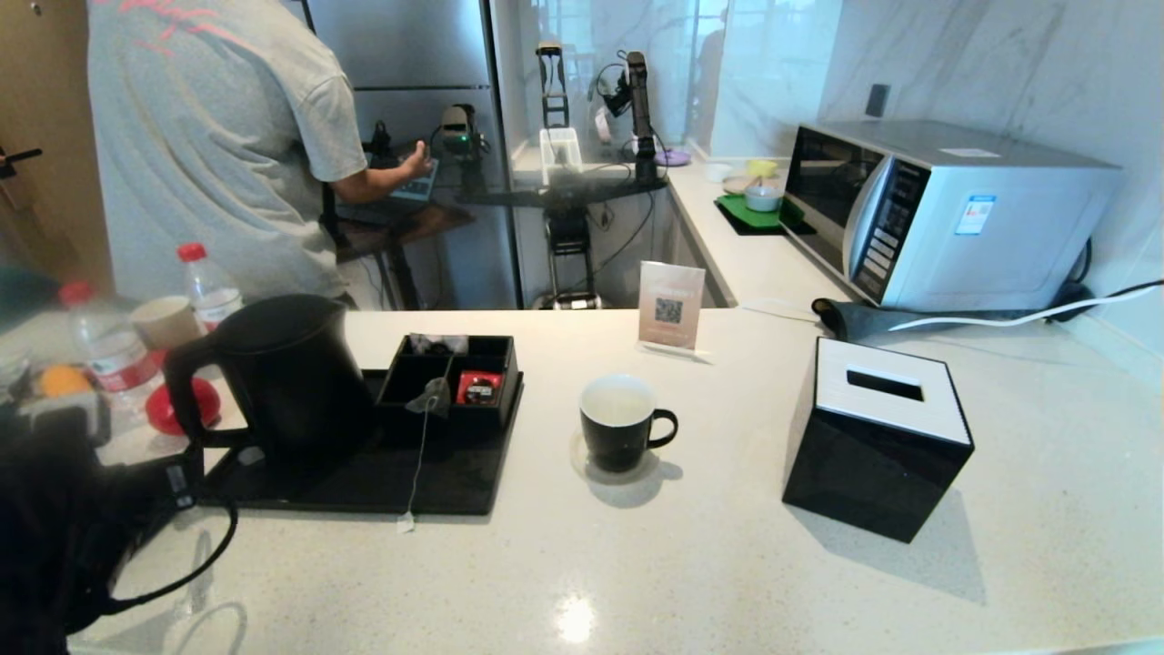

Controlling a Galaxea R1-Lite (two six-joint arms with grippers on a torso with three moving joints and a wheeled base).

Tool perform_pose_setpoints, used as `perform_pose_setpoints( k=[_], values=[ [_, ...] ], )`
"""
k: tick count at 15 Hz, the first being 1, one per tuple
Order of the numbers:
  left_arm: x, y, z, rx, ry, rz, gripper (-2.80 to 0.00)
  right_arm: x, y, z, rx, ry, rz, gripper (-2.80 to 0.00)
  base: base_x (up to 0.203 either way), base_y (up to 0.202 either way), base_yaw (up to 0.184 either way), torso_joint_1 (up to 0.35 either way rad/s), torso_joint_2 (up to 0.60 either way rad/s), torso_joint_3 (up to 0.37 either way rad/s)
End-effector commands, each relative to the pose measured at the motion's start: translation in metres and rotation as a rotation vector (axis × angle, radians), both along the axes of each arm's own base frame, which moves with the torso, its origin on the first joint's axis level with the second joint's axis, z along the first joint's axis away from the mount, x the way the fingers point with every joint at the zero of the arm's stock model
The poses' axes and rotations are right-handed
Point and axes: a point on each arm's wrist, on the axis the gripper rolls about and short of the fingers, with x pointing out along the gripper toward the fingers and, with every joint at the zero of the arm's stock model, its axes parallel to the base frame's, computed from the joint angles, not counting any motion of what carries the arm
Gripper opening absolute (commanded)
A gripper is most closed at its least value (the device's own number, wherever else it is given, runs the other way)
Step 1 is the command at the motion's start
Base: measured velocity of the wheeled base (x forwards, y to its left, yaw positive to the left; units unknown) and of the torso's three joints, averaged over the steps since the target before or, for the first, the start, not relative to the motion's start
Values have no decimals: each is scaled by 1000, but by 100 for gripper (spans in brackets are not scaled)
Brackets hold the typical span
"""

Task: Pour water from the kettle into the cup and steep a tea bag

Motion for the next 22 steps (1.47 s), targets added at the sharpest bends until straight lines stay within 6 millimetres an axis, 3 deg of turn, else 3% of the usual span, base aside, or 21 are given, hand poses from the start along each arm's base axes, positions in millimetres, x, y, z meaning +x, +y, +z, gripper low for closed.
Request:
perform_pose_setpoints(
  k=[1, 10, 22],
  values=[
    [12, 5, -2, 12, -37, 5, 0, 0, 0, 0, 0, 1, 1, -280, 0, 0, 0, 0, 0, 0],
    [35, 12, -1, 29, -83, 1, 0, 0, 0, 0, -1, 1, 1, -280, 0, 0, 0, 0, 0, 0],
    [51, 20, 5, 64, -126, 9, 0, 0, 0, 0, -1, 1, 1, -280, 0, 0, 0, 0, 0, 0]
  ],
)
